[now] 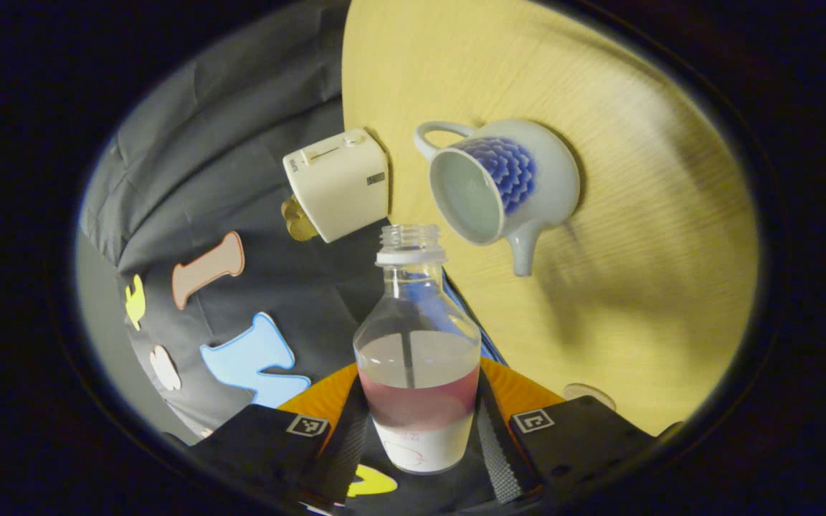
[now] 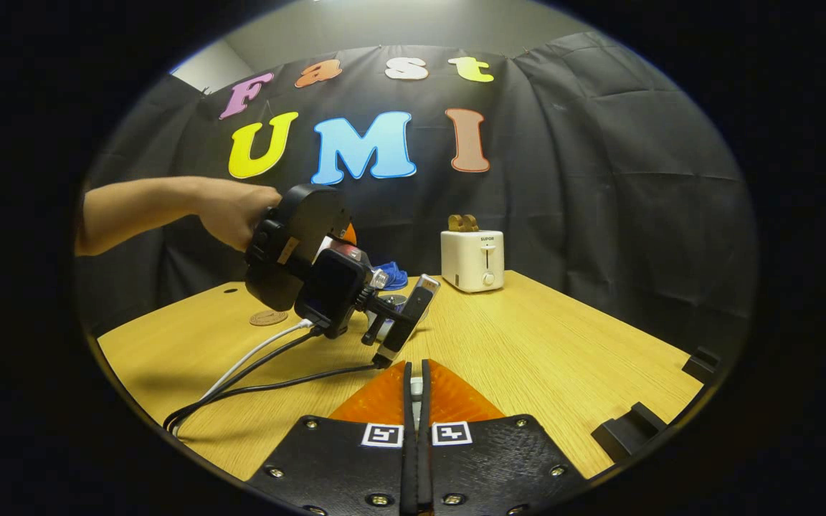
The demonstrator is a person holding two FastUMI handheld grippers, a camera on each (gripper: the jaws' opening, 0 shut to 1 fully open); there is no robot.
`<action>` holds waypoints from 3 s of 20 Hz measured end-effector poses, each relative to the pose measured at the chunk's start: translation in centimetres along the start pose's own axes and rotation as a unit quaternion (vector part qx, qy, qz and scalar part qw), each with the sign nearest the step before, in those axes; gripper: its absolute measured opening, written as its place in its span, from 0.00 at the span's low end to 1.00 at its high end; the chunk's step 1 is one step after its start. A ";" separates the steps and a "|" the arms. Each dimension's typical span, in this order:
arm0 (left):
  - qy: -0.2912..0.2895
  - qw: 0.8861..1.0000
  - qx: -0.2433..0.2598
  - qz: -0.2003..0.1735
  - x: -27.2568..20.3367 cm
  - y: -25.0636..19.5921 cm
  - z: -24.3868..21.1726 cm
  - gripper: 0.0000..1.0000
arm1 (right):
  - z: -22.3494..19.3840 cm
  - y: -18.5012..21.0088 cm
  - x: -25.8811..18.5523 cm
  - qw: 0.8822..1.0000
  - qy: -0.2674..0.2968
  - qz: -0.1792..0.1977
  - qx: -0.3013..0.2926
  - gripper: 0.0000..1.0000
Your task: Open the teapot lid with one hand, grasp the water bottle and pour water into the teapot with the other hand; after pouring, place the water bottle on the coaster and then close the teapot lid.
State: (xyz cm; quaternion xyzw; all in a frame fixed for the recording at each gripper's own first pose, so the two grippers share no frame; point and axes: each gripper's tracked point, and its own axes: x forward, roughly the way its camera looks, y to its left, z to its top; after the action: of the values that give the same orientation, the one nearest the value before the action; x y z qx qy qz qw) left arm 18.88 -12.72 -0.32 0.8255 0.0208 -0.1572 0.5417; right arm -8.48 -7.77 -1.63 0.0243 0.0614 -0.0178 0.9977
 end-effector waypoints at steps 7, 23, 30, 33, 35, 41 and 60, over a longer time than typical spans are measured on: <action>-0.043 0.972 -0.230 0.018 -0.5 -2.0 -2.0 0.86 | 1.7 0.6 0.1 1.000 -0.023 0.004 -0.010 0.00; -0.089 0.644 -0.750 0.123 -6.8 -5.2 -16.4 0.85 | 4.0 6.6 7.0 0.997 -0.024 0.070 -0.030 0.01; -0.092 0.503 -0.853 0.103 -2.6 -6.1 -22.1 0.84 | 3.3 6.7 8.3 0.997 -0.010 0.071 -0.024 0.00; -0.075 0.509 -0.853 0.090 -0.5 -7.8 -21.6 0.84 | 3.0 6.3 8.7 0.998 -0.006 0.067 -0.021 0.00; -0.069 0.535 -0.837 0.089 0.5 -7.9 -21.1 0.83 | 2.9 6.2 8.9 0.998 -0.004 0.065 -0.020 0.00; -0.071 0.572 -0.813 0.083 2.3 -7.4 -19.6 0.84 | 3.0 5.6 9.0 0.998 -0.005 0.058 -0.018 0.00; -0.053 0.572 -0.815 0.083 2.0 -8.6 -20.0 1.00 | 3.1 5.3 8.4 0.998 -0.010 0.052 -0.021 0.00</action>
State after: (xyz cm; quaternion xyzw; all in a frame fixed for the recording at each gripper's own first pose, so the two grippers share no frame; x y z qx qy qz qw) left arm 23.76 8.54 -1.26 0.0242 0.0434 -0.0717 0.9962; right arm 0.45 -2.89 0.67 0.0067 0.0501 0.0354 0.9981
